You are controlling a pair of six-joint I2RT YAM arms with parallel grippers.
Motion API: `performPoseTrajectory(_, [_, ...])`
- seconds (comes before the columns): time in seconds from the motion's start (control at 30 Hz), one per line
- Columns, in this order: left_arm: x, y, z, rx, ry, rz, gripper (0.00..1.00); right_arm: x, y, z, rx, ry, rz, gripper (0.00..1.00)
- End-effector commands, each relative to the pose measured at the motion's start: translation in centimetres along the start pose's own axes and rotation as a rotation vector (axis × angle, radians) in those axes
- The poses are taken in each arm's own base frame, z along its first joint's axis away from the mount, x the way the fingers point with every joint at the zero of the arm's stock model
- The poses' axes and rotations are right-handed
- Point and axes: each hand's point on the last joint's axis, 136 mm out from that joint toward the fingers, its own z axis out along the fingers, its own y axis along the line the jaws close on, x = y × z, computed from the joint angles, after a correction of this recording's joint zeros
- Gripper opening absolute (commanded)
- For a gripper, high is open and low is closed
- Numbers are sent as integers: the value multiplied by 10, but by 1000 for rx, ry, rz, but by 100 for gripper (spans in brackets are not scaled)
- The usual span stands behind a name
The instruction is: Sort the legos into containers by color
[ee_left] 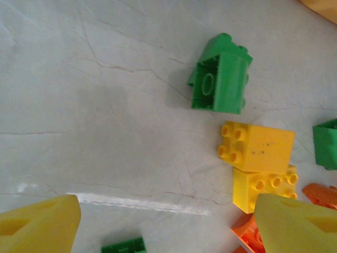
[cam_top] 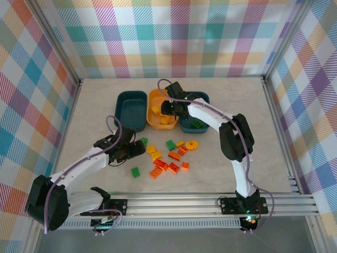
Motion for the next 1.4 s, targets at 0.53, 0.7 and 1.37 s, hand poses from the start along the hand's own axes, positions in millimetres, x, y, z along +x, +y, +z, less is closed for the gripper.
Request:
performPoseTrajectory(0.53, [-2,-75,55,-52,93,178,80,68,-44,-88,27,-2,-12,56])
performPoseTrajectory(0.7, [-7,-75,68,-111,101,207,71,98,-68,-97,78,31,-5,56])
performPoseTrajectory(1.37, [-4,-91,40,-60,86,259,37,114,-86,-110,95,32,21,56])
